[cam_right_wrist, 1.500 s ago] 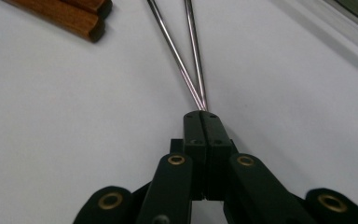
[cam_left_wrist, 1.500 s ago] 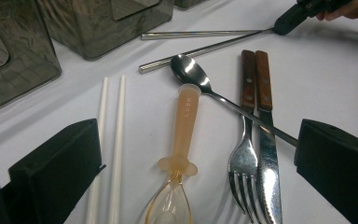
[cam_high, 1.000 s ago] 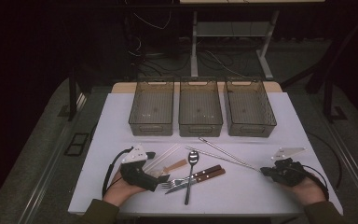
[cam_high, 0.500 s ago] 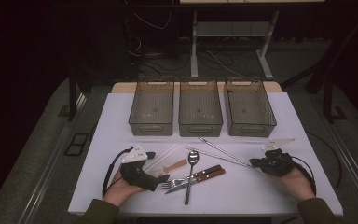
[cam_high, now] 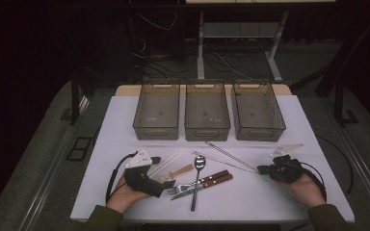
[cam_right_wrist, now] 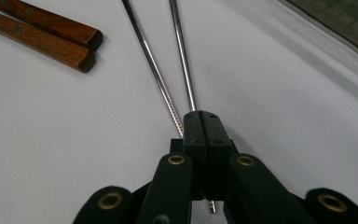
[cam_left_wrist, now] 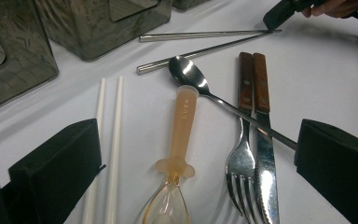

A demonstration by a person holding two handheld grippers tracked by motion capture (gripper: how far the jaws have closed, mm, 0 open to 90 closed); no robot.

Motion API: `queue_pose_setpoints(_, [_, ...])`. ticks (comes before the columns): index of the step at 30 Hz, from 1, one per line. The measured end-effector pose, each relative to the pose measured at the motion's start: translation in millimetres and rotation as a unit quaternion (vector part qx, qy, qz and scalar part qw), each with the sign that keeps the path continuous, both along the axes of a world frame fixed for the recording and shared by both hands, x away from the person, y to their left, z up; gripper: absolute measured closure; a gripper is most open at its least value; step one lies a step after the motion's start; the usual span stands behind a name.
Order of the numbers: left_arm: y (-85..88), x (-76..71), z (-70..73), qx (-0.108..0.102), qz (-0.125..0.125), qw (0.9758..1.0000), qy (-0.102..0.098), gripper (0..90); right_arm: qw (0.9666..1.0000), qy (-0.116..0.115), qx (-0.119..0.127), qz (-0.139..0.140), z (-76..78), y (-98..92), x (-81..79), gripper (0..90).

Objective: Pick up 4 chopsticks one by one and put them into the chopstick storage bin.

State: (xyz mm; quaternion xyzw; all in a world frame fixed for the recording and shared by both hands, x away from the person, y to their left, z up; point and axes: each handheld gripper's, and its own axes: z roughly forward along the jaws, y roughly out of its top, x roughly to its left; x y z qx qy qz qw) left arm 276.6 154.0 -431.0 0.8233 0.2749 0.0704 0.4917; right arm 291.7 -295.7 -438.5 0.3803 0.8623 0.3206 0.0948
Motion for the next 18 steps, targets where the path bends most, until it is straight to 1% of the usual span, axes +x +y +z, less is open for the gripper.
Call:
queue_pose_setpoints(1, [0.0,-0.1,0.1,-0.001,0.0,1.0,0.0,0.0,1.0,0.002,0.001,0.0,-0.1,0.3,-0.3,90.0])
queue_pose_setpoints(4, [0.2,-0.1,0.1,-0.003,0.001,1.0,0.001,0.0,1.0,-0.003,0.007,0.004,1.5,0.6,0.0,89.8])
queue_pose_setpoints(7, [0.0,-0.4,-0.3,-0.005,-0.006,1.0,0.004,0.0,0.9995,-0.002,0.025,0.019,4.7,3.2,0.7,77.0])
queue_pose_setpoints(8, [-0.3,-0.4,-0.5,-0.004,-0.007,1.0,0.005,0.0,0.9991,0.002,0.033,0.027,5.9,4.5,1.2,73.3])
queue_pose_setpoints(11, [-0.9,0.1,-1.2,0.001,-0.006,1.0,0.005,0.0,0.9977,-0.001,0.045,0.05,8.6,11.7,3.9,61.7])
queue_pose_setpoints(12, [-0.7,0.1,-1.1,0.0,-0.005,1.0,0.005,0.0,0.9975,-0.003,0.043,0.057,9.3,14.4,6.1,58.6])
queue_pose_setpoints(13, [-0.6,-0.1,-1.0,-0.003,-0.002,1.0,0.005,0.0,0.9973,-0.007,0.043,0.059,9.6,17.8,8.0,59.0])
queue_pose_setpoints(15, [-0.3,0.0,-0.8,-0.006,-0.001,1.0,0.006,0.0,0.9955,-0.002,0.048,0.081,9.4,23.6,14.7,58.0])
queue_pose_setpoints(16, [-0.1,0.3,-0.6,-0.006,-0.001,1.0,0.007,0.0,0.9953,-0.001,0.049,0.084,9.5,26.6,17.4,57.3])
queue_pose_setpoints(17, [-0.1,0.6,-0.8,-0.008,0.0,0.9999,0.007,0.0,0.9943,0.0,0.051,0.093,9.5,29.6,20.4,56.9])
queue_pose_setpoints(18, [-0.1,0.8,-0.8,-0.009,0.003,0.9999,0.009,0.0,0.9941,-0.005,0.052,0.095,10.1,32.7,22.8,57.0])
